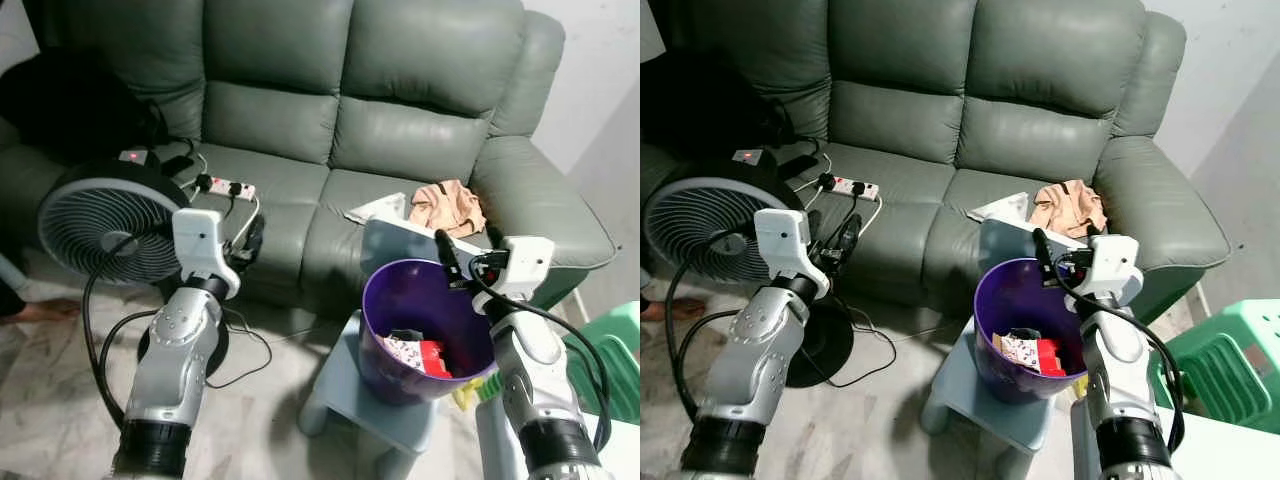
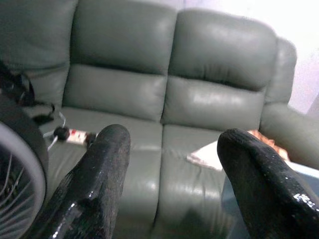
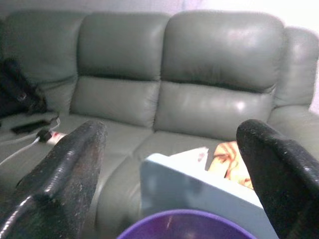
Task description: Picking trash to rubbish bin
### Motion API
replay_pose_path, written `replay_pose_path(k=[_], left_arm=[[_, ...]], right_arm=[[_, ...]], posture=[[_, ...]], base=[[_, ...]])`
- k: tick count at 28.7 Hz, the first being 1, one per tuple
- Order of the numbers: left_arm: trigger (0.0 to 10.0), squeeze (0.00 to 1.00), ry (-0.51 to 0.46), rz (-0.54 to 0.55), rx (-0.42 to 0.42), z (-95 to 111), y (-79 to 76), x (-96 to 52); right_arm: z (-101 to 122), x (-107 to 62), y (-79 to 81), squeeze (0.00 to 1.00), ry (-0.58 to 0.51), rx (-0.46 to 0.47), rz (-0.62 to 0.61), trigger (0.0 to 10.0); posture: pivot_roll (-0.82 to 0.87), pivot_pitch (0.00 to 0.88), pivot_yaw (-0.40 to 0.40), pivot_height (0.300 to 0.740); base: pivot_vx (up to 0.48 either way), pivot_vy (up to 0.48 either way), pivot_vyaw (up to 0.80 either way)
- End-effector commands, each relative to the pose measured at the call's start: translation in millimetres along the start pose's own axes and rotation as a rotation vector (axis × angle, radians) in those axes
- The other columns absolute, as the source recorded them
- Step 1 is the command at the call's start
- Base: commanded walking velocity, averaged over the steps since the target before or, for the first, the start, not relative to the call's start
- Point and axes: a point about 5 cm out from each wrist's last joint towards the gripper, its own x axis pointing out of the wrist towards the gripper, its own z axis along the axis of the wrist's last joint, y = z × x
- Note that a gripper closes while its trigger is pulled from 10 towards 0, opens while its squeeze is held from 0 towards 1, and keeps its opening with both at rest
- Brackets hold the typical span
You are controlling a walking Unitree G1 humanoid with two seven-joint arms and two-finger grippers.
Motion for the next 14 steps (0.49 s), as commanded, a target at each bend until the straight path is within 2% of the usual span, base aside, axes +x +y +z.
replay_pose_path(k=[1,2,3,6,9,11,14], left_arm=[[10.0,0.00,-0.014,0.011,-0.006,4,5.1,6.4],[10.0,0.00,-0.012,0.022,-0.006,4,7.5,8.0],[10.0,0.00,-0.011,0.050,0.009,5,14.1,13.3],[10.0,0.00,-0.006,0.052,0.005,3,19.1,20.9],[10.0,0.00,-0.010,0.046,-0.004,3,21.8,28.0],[10.0,0.00,-0.013,0.046,-0.004,4,21.2,32.2],[10.0,0.00,-0.002,0.017,-0.011,-1,15.3,34.2]], right_arm=[[6,-1.8,-0.6,1.00,-0.031,-0.007,-0.031,10.0],[6,-2.4,0.1,1.00,-0.031,-0.001,-0.041,10.0],[7,-4.3,3.7,0.00,-0.031,-0.008,-0.047,10.0],[1,-7.7,8.8,0.00,0.022,-0.088,-0.076,10.0],[-2,-9.8,19.1,0.00,0.036,-0.094,-0.058,10.0],[-1,-7.8,20.7,0.00,0.034,-0.092,-0.067,10.0],[1,-7.0,22.7,0.00,0.033,-0.105,-0.066,10.0]], posture=[[-0.04,0.000,-0.051,0.740],[-0.04,0.000,-0.051,0.740],[-0.04,0.000,-0.046,0.740],[-0.05,0.000,-0.032,0.740],[-0.06,0.000,-0.026,0.740],[-0.06,0.000,-0.024,0.740],[-0.07,0.000,-0.012,0.740]], base=[[0.000,0.000,0.00],[0.000,0.000,0.00],[0.000,0.000,0.00],[0.000,0.000,0.00],[0.000,0.000,0.00],[0.000,0.000,0.00],[0.000,0.456,0.00]])
